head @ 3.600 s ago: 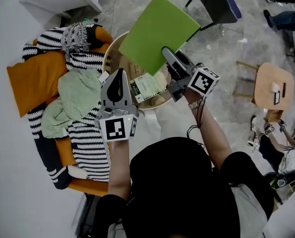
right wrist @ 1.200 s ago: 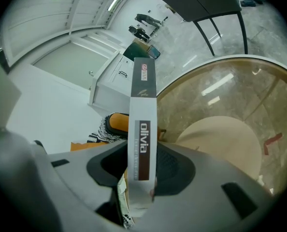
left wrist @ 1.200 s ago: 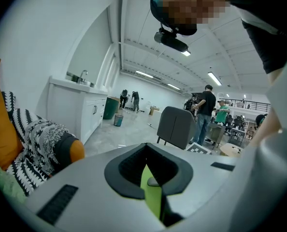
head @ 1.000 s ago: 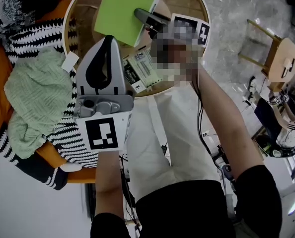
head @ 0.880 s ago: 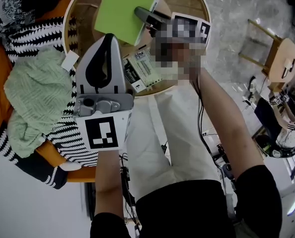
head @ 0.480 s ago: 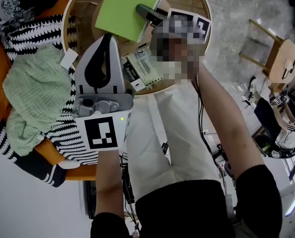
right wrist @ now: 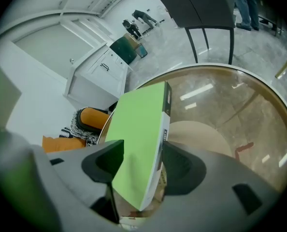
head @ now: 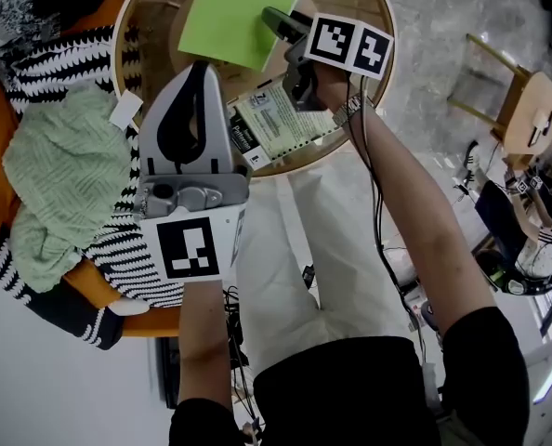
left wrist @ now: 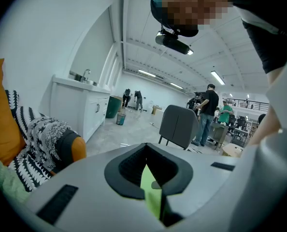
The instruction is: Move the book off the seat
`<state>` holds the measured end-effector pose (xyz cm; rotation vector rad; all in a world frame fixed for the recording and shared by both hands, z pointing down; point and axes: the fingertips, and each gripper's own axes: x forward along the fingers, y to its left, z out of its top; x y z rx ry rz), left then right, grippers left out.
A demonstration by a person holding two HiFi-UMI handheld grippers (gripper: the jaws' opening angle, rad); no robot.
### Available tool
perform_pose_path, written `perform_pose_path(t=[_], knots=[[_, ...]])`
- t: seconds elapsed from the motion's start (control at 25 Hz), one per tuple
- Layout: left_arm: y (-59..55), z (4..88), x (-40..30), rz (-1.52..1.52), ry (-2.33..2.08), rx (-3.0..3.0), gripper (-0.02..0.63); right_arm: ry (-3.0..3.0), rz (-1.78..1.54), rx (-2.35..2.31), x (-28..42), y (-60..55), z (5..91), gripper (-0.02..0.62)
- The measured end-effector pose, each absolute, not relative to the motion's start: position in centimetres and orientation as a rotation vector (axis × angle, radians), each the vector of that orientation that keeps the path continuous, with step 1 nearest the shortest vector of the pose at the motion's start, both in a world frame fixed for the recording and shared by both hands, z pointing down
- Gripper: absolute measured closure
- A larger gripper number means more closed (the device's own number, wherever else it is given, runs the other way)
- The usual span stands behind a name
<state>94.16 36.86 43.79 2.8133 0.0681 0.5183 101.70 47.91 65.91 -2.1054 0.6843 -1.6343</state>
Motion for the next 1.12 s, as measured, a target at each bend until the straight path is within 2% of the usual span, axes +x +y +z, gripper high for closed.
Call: perform_pose_path(t=[0.36,0.48,0.64,0.76,1.12], knots=[[36.7,43.4,94.1,0.490,0.060,2.834,0.597,0.708,-1.601,-2.179,101.9,48.3,64.5,0.357],[36.9,42.8,94.0,0.480,0.059,2.841,0.597,0.759,-1.553,-2.185,101.7,47.9,62.8,0.408],[37.3,41.3,93.8,0.480,0.063,2.854,0.597,0.833,-1.495,-2.207,101.5,47.5,60.1,0.518],[37.7,39.9,93.3,0.478,0.064,2.859,0.597,0.869,-1.472,-2.213,101.1,47.6,58.3,0.565],[38.4,35.3,92.4,0.409,0.062,2.873,0.597,0.913,-1.273,-2.232,100.0,48.0,49.1,0.581]])
